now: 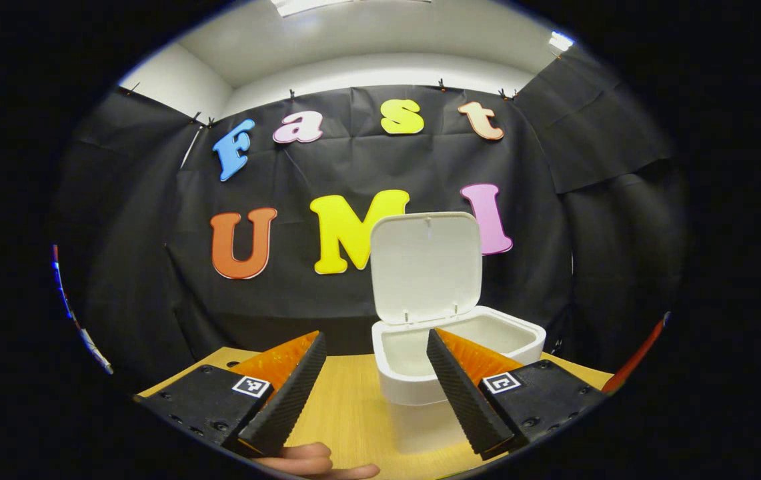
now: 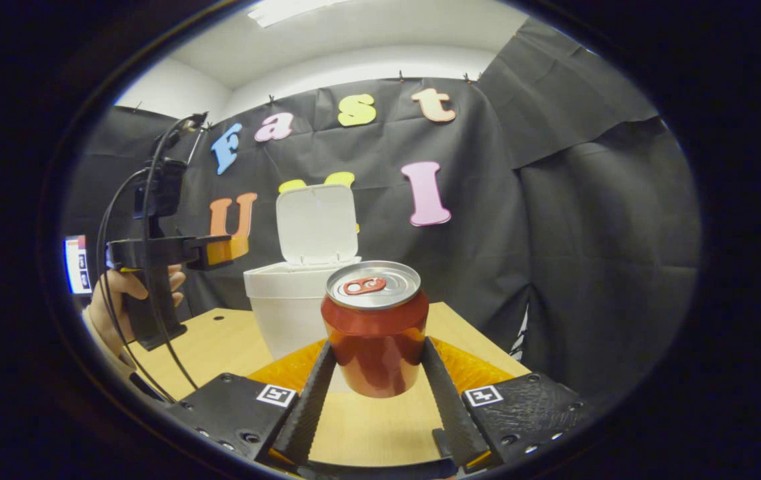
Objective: Press the lid of the desktop garbage bin to open it, pick up the crumpled paper on the desktop and throw it into the bin, then pick up the pop can on the desktop and drop it into the bin, and finally close the garbage bin lid.
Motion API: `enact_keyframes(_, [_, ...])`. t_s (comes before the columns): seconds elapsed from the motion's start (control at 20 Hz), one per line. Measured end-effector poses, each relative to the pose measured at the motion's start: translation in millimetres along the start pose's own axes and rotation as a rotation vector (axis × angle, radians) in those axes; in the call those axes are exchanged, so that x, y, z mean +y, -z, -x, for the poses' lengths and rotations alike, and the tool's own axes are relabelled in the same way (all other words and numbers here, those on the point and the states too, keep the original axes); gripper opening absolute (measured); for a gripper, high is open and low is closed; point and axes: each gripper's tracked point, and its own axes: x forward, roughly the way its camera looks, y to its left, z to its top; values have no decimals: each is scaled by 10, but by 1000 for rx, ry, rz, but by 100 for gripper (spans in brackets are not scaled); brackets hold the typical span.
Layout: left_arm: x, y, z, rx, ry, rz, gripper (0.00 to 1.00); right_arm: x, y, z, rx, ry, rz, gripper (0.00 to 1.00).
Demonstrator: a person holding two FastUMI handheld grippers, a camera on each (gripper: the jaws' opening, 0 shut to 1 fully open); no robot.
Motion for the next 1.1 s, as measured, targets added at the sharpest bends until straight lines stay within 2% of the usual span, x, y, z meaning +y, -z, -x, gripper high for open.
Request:
enact_keyframes(0.25, [394,97,393,-7,-44,11,99,165,25,-106,9,-5,44,77])
enact_keyframes(0.6, [610,242,836,-27,-71,53,99,331,-297,-204,-16,-29,113,76])
enact_keyframes(0.75, [679,424,912,17,-101,22,99,411,-489,-285,-20,-55,114,76])
enact_keyframes(0.95, [608,691,900,74,-82,27,99,470,-846,-481,-57,-50,146,76])
enact_keyframes(1.1, [567,943,891,124,-80,51,99,622,-1024,-627,-56,-90,133,76])
